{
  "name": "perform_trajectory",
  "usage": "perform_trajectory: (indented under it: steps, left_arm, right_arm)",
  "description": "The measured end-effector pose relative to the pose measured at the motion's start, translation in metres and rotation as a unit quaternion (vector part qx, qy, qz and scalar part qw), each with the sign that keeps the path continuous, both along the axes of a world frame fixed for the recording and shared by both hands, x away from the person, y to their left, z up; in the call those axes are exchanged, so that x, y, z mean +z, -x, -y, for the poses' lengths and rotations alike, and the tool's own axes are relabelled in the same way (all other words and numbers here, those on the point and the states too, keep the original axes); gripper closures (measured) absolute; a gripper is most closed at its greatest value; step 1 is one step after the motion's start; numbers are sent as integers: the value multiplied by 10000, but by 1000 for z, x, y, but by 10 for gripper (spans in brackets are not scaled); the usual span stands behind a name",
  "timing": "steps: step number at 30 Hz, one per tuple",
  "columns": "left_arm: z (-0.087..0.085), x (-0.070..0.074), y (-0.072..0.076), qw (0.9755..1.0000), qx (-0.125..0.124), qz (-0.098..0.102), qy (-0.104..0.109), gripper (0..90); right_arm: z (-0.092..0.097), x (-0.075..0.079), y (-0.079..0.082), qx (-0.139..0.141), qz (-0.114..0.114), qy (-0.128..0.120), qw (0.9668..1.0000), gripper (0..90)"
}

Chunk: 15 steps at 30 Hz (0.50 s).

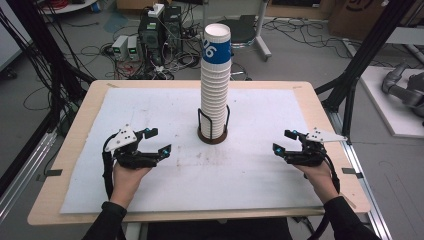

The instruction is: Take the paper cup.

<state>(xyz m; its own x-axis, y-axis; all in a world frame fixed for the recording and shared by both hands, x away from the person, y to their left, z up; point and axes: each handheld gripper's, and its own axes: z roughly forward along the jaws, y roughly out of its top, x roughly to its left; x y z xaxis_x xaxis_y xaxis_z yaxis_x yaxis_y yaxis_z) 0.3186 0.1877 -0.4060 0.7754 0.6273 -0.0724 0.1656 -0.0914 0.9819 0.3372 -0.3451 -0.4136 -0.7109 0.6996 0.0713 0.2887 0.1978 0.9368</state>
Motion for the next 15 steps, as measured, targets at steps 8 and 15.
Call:
perform_trajectory:
  steps: [8, 15]
  left_arm:
    - [1, 1, 0, 10000, -34, 11, 1, 189]
    - [4, 2, 0, 9999, -101, 35, -16, 189]
  right_arm:
    - [2, 0, 2, -12, 80, -90, 9999, 203]
    - [-3, 6, 4, 124, 178, -169, 9996, 203]
